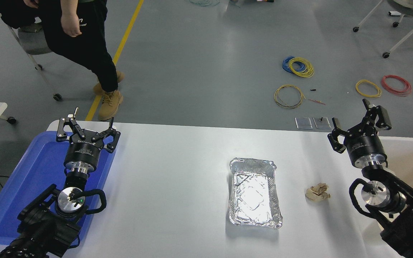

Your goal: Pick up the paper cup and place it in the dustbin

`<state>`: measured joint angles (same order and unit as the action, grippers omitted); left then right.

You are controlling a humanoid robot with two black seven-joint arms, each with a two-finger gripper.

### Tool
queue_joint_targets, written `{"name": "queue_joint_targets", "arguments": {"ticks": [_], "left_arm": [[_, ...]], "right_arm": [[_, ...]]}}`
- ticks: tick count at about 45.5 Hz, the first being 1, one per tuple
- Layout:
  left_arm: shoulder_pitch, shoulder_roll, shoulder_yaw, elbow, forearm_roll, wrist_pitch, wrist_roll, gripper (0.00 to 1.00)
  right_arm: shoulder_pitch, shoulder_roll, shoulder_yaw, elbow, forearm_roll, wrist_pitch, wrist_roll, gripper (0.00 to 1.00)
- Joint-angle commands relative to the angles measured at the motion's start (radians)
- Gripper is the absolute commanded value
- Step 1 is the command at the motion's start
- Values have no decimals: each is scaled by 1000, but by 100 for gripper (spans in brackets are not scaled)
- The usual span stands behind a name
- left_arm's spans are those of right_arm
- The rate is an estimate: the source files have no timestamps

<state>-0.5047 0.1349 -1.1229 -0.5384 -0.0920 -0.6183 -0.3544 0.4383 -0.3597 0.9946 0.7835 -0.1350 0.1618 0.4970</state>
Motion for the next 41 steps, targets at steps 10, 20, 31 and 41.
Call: {"name": "queue_joint_targets", "arguments": {"ticks": [10,20,31,41], "left_arm": [[0,0,0,0,0,0,0,100],[0,0,0,0,0,0,0,100],[0,0,0,0,0,0,0,100],[0,0,0,0,0,0,0,100]], "right_arm": [[-3,-7,1,-1,0,-2,0,100],[10,-5,-1,-3,0,-2,0,100],[20,-10,-16,-4,0,-2,0,100],[56,-106,-91,-4,9,-7,0,100]]}}
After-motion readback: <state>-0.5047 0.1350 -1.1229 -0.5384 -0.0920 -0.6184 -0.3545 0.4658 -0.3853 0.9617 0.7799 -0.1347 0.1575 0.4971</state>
